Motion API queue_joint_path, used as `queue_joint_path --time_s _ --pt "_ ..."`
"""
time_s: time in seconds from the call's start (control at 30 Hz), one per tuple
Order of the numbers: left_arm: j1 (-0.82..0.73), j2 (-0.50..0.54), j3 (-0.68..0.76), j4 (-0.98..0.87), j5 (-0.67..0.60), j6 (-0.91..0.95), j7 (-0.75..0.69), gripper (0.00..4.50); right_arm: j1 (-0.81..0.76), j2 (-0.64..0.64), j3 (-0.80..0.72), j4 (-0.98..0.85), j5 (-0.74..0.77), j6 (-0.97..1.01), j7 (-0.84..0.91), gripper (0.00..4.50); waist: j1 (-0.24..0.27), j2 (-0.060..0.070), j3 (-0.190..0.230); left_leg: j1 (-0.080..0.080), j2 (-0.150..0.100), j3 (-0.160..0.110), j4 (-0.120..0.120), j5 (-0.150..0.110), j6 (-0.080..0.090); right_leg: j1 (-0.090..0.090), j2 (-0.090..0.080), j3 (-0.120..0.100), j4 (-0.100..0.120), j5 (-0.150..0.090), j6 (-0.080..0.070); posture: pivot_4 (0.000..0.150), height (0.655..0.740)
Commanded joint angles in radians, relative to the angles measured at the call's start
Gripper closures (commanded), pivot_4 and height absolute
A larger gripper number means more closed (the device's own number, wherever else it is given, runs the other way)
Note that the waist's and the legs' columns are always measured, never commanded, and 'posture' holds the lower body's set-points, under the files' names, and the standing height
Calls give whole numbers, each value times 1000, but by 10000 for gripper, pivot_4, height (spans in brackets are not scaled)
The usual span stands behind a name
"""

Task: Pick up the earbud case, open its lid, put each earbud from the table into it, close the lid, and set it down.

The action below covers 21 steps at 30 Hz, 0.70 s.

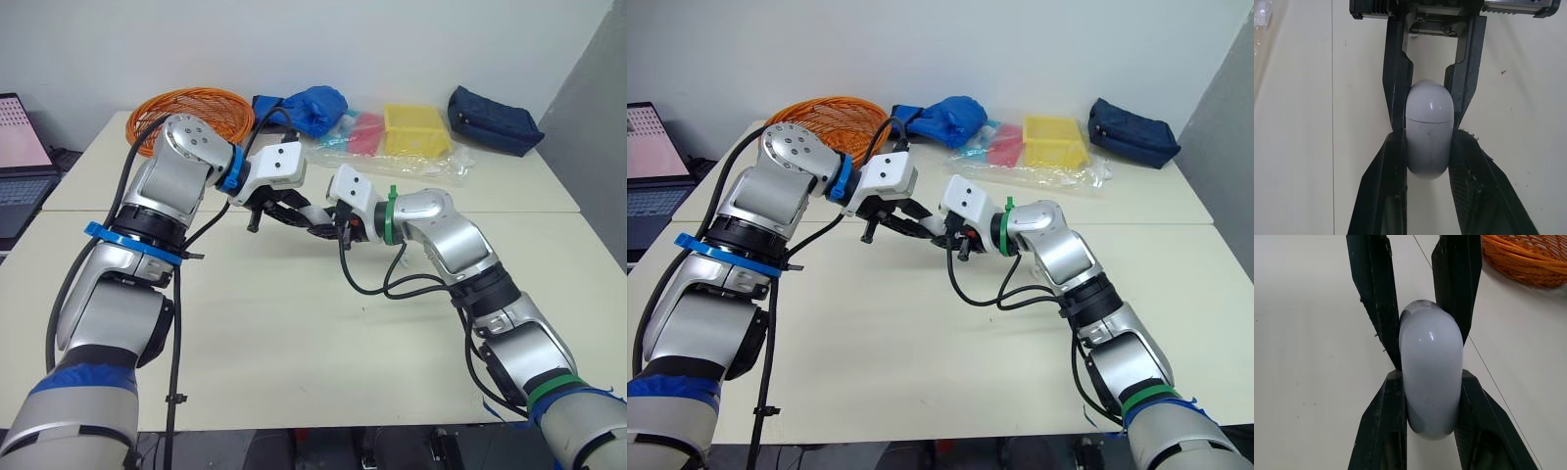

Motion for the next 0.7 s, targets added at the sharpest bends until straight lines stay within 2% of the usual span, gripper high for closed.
queue_joint_path --time_s 0.03,0.27,0.43,0.6,0.63,0.7 --pt "-21 -3 28 -23 0 -2 4 37236 -31 12 -17 -23 4 -33 2 36789 0 0 0 0 0 0 0 0 0 0 0 0 0 0 0 1500 7400" --pt "3 5 24 -48 6 8 2 37236 -23 9 -21 -22 1 -39 6 36789 0 0 0 0 0 0 0 0 0 0 0 0 0 0 0 1500 7400" --pt "57 34 64 -94 -17 57 25 37236 -23 -16 -63 -52 53 -6 51 19433 0 0 0 0 0 0 0 0 0 0 0 0 0 0 0 1500 7400" --pt "138 45 134 -157 -63 108 74 37236 -12 -93 -107 -131 113 52 105 2161 1 0 0 0 0 -1 0 0 0 0 0 0 0 0 0 1500 7400" --pt "145 45 139 -166 -67 111 78 37236 -10 -100 -109 -139 119 58 107 481 1 0 0 0 0 -1 0 0 0 0 -1 0 0 0 0 1500 7400" --pt "221 25 234 -220 -142 184 162 37236 6 -155 -159 -209 170 122 135 481 1 0 0 0 0 -1 0 0 0 0 -1 -1 0 0 0 1500 7400"
